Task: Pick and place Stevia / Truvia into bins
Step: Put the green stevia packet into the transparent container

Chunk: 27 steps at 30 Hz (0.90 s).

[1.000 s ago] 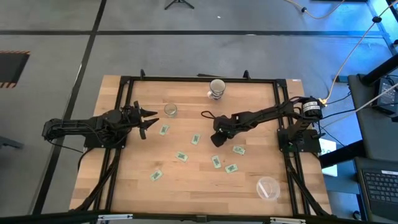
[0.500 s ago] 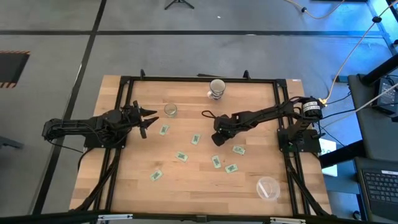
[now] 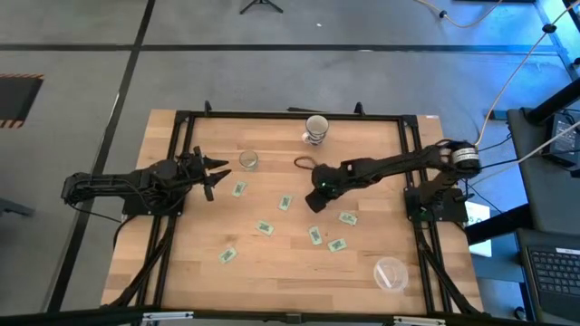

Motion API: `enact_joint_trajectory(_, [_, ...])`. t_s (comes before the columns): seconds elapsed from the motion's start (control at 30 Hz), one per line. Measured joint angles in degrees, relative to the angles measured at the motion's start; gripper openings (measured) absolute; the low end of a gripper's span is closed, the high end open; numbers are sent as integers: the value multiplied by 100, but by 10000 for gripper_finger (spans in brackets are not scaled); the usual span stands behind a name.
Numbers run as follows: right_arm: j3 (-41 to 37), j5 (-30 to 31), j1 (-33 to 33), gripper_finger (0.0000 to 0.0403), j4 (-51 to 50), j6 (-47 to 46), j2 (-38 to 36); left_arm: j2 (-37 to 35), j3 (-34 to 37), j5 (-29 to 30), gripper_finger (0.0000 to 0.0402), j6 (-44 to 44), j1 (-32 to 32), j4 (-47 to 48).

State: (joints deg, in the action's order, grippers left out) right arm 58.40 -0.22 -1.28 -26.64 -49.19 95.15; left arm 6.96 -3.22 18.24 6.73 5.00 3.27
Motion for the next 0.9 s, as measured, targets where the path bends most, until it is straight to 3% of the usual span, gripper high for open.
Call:
enact_joint_trajectory(0.27, [1307, 283, 523, 1, -2555, -58, -902, 0, 0, 9, 143, -121, 0, 0])
enact_joint_trajectory(0.5, [2656, 345, 1674, 0, -4682, -1256, -1050, 0, 0, 70, 143, -151, 0, -5])
enact_joint_trajectory(0.67, [2959, 189, 2861, 0, -5264, -2609, -1051, 0, 0, 233, 143, -146, 0, -51])
enact_joint_trajectory(0.9, [2798, 113, 4601, 0, -5265, -4608, -942, 0, 0, 236, 143, -139, 0, -52])
